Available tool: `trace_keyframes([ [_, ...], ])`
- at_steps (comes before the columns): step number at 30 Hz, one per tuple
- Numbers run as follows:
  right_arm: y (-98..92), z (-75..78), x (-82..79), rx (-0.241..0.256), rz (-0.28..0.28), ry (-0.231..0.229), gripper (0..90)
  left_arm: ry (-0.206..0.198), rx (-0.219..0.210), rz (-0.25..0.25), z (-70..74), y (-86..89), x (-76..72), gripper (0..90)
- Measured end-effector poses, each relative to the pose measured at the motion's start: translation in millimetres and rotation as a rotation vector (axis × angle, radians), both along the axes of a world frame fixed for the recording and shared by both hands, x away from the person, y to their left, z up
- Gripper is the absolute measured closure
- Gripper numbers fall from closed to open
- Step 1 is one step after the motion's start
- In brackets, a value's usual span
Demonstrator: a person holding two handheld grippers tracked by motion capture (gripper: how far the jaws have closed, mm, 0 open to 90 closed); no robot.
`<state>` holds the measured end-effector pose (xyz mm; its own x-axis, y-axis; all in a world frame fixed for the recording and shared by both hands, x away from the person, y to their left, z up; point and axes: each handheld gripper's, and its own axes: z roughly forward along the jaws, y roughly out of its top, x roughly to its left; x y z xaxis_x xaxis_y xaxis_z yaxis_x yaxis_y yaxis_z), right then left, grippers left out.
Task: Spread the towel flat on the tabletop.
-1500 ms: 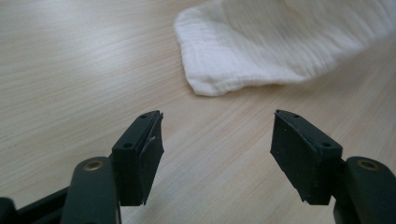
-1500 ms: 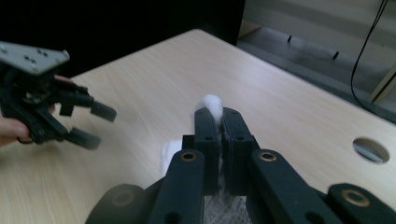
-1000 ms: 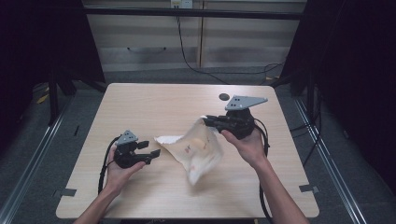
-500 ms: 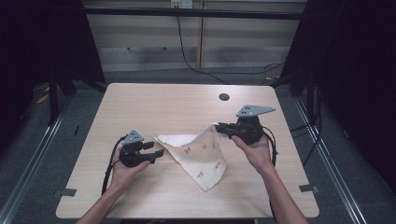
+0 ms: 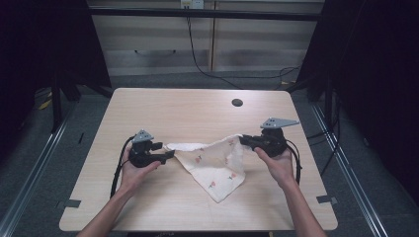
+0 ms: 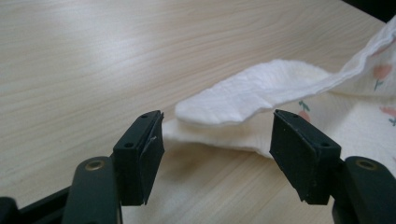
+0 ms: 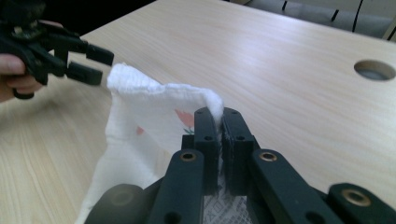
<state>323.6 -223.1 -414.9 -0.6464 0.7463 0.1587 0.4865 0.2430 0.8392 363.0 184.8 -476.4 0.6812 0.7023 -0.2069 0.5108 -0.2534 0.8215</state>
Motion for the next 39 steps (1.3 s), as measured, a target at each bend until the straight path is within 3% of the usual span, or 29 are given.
trace_keyframes([
  [5,-3.8,-20.4,-5.2,-0.009,-0.002,0.034,86.5,-0.008,-0.02,-0.012,7.1,-1.4,6.8,42.8],
  [8,-4.1,-36.3,-9.3,-0.01,0.002,0.064,86.3,-0.002,-0.007,-0.022,4.9,-4.7,10.3,47.1],
  [14,-0.1,-51.4,-12.2,-0.05,0.02,0.106,86.3,0.063,-0.009,0.004,-13.7,-17.1,21.9,39.7],
  [16,3.2,-55.3,-13.4,-0.056,0.03,0.117,86.3,0.068,0.057,-0.006,-22.8,-24.0,23.1,37.6],
  [17,4.7,-57.9,-13.9,-0.073,0.039,0.127,86.2,0.074,0.072,-0.018,-27.1,-27.0,23.3,39.4],
  [18,7.1,-63.5,-15.4,-0.09,0.05,0.138,86.2,0.081,0.082,-0.042,-30.3,-29.3,23.0,49.6],
  [20,7.3,-65.0,-16.0,-0.096,0.051,0.14,86.1,0.059,0.123,-0.078,-32.3,-33.3,20.1,52.6],
  [21,7.2,-67.9,-17.2,-0.098,0.048,0.154,86.1,0.057,0.134,-0.091,-31.5,-33.7,19.5,64.6],
  [23,7.2,-68.8,-17.1,-0.098,0.046,0.155,86.0,0.045,0.156,-0.095,-30.9,-34.4,17.8,68.4],
  [24,7.0,-69.4,-16.7,-0.096,0.039,0.156,85.9,0.039,0.157,-0.095,-31.5,-34.5,16.3,76.2],
  [25,7.0,-69.4,-16.7,-0.096,0.039,0.156,85.9,0.035,0.161,-0.1,-31.5,-33.9,15.8,76.2],
  [31,6.3,-69.0,-16.4,-0.091,0.025,0.14,85.8,0.033,0.189,-0.136,-28.8,-28.2,0.9,81.7],
  [36,8.3,-69.5,-15.7,-0.084,0.03,0.13,85.7,0.026,0.235,-0.174,-23.9,-17.1,-30.0,81.7],
  [39,10.3,-69.3,-14.8,-0.085,0.03,0.124,85.8,0.041,0.214,-0.199,-21.6,-9.1,-48.0,81.5],
])
